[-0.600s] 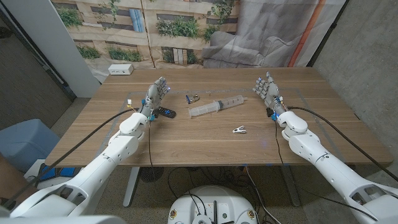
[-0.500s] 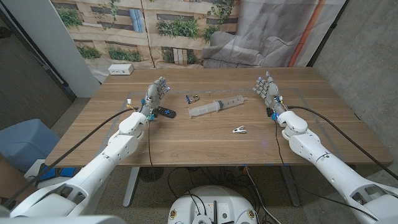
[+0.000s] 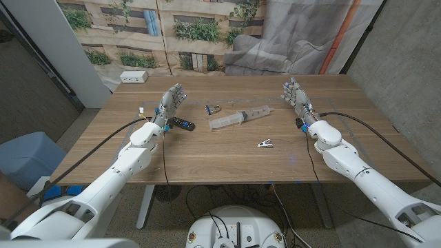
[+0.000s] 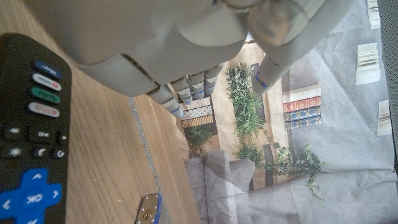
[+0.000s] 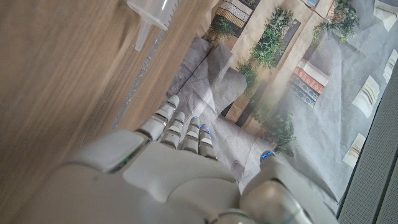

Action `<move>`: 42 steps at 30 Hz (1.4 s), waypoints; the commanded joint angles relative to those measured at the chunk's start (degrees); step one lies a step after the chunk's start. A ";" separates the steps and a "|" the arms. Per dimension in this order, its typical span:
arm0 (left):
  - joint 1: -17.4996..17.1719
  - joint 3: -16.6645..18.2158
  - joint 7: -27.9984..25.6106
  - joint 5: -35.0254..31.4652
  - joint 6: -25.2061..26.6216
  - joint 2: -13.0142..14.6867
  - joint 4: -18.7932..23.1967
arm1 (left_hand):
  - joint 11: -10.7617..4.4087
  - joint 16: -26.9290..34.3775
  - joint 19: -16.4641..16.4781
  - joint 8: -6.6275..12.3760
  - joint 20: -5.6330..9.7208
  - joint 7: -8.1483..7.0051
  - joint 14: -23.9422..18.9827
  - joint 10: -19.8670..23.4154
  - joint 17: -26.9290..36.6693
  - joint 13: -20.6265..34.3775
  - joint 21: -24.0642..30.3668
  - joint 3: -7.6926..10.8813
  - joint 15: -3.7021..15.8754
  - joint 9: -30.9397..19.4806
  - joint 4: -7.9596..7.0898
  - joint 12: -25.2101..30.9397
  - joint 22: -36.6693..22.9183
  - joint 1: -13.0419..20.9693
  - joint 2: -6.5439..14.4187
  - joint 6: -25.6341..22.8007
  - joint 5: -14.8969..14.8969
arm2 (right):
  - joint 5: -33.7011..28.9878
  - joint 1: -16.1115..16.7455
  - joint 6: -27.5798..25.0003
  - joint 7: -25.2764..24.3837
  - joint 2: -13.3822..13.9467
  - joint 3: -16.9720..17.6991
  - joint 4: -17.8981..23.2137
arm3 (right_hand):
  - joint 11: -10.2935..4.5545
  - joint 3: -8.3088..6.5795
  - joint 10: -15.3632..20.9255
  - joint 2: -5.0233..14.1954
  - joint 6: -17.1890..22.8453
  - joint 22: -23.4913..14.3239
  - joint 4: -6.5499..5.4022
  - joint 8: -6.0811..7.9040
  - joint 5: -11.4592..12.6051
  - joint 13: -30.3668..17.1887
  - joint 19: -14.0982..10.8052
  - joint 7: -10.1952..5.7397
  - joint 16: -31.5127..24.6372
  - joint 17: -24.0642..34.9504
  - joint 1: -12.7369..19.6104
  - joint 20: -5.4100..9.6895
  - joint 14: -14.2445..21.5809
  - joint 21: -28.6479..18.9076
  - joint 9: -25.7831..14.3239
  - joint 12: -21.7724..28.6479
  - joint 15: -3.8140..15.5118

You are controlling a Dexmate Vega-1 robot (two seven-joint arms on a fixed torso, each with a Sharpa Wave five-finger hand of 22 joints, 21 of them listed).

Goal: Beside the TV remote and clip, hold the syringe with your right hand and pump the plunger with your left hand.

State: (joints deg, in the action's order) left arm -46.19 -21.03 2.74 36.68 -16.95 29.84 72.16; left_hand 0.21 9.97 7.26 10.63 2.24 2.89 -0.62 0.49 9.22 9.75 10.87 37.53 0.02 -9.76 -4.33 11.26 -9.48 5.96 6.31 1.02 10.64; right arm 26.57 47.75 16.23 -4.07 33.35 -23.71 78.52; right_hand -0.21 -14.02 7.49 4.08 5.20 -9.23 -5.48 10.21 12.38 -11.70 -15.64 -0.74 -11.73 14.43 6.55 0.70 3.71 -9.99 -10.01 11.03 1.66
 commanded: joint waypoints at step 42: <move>-3.88 1.19 -7.04 -2.45 6.43 4.92 10.06 | -1.43 0.66 0.44 -0.14 0.70 -0.40 -3.85 2.28 0.27 0.29 -0.10 1.02 1.12 -0.16 2.34 0.16 -0.17 0.65 2.41 -0.64 0.01 | -43.80 -12.87 -24.62 9.16 17.62 -13.41 21.34 | -0.73 -2.30 -6.37 0.29 -7.28 -0.27 7.38 -0.48 -1.19 0.52 6.08 1.36 1.01 -2.17 5.71 0.96 -5.27 0.04 -0.10 -0.87 -0.33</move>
State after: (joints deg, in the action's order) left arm -49.26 -19.93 -2.97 34.73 -12.54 33.58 80.06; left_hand -0.93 10.27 7.77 10.63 2.14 2.45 -3.59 2.44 9.21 9.74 10.86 38.51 1.14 -9.74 -2.51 11.26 -9.47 6.26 6.60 0.59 10.64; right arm -6.14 39.46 -3.42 -1.32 48.27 -32.72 95.85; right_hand -1.05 -16.19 1.71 4.00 -1.16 -9.21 1.44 9.74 11.47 -11.17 -10.11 0.53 -10.79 12.23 12.36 1.70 -0.86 -9.75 -10.00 10.35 1.25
